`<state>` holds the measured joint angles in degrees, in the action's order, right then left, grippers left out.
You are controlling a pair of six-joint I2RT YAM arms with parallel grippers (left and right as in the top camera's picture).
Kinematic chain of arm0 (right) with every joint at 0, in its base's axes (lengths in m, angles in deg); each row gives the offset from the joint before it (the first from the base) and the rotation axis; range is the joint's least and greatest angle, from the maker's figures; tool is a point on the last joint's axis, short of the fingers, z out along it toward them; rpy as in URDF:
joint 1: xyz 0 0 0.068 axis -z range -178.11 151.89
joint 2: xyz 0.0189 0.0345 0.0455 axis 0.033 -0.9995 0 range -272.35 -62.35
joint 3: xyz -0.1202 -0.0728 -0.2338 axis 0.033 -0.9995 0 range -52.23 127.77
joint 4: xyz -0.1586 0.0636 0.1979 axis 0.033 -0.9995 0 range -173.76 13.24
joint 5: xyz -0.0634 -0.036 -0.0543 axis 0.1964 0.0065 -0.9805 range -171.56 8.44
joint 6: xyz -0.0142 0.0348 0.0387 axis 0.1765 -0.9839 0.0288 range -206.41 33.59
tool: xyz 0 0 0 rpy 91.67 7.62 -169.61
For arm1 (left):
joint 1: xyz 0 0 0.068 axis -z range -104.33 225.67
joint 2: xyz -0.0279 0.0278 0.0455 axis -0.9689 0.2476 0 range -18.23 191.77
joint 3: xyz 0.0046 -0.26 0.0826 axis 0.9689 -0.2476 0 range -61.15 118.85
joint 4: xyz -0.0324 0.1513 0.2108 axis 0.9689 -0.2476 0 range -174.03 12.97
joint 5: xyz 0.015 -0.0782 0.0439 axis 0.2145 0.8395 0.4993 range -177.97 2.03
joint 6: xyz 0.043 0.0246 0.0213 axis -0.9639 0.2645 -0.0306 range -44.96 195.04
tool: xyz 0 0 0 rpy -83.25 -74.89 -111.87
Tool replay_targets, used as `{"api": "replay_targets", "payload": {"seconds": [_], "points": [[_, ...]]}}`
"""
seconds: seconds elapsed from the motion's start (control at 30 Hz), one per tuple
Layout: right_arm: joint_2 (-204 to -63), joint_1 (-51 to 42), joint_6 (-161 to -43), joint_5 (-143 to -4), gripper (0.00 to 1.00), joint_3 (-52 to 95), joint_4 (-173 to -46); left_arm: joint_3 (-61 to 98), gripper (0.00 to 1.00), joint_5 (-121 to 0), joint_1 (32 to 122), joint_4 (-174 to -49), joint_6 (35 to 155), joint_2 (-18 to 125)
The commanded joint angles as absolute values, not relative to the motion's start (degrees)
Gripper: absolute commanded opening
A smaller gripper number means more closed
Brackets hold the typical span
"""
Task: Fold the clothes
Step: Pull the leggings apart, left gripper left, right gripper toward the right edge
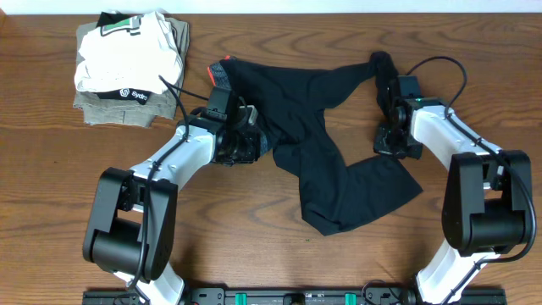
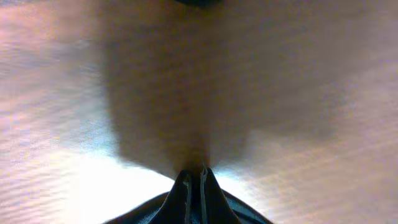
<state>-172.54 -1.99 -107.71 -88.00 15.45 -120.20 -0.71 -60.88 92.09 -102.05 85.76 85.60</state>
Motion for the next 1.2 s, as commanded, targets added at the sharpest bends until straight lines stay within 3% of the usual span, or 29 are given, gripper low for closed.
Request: {"api": "replay_targets", "payload": {"seconds": [0.0, 0.47, 1.17], "points": [[-175.03, 1.14, -109.56, -92.92, 0.01, 14.43, -121.60, -0.07, 0.06, -60.55, 89.60, -103.42, 86.46, 85.69], [-174.35, 13.27, -109.04, -100.37, 0.01, 16.00, -121.78, 0.47, 0.06, -63.13, 74.89, -109.28, 86.42, 83.94], [-174.33, 20.11, -115.53, -105.83, 0.02, 37.25, -134.54, 0.50, 0.06, -69.84, 73.43, -119.92, 83.81, 72.71]]}}
